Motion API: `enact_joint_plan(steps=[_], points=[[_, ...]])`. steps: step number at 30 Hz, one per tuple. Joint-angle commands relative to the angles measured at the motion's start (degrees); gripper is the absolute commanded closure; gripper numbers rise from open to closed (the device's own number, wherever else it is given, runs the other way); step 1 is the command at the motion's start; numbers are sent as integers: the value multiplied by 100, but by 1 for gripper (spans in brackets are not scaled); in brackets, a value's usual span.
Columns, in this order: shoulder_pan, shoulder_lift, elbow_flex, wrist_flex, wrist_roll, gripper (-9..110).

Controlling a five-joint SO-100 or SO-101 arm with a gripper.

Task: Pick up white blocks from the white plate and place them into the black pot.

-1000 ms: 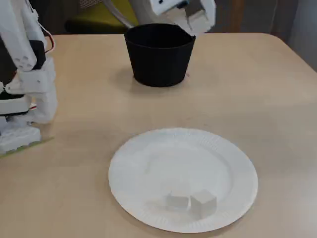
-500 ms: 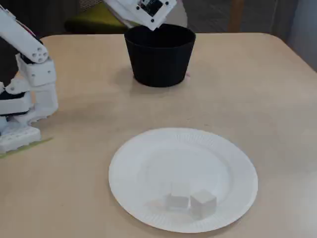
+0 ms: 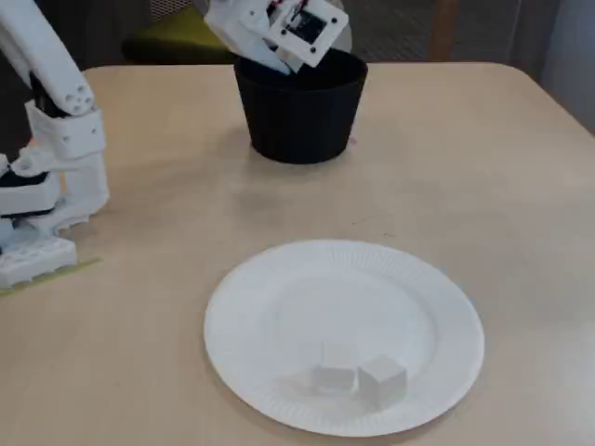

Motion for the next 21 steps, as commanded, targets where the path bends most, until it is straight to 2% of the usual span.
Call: enact_joint_plan(steps=[1, 3, 6, 11, 15, 21], points=[[-88, 9, -360, 79, -176, 68], [-70, 9, -404, 123, -176, 65], [-9, 9, -501, 167, -220, 70], [360, 0, -1046, 905, -352, 104], [1274, 0, -1916, 2417, -475, 104], [3480, 237, -2259, 4263, -255, 104]])
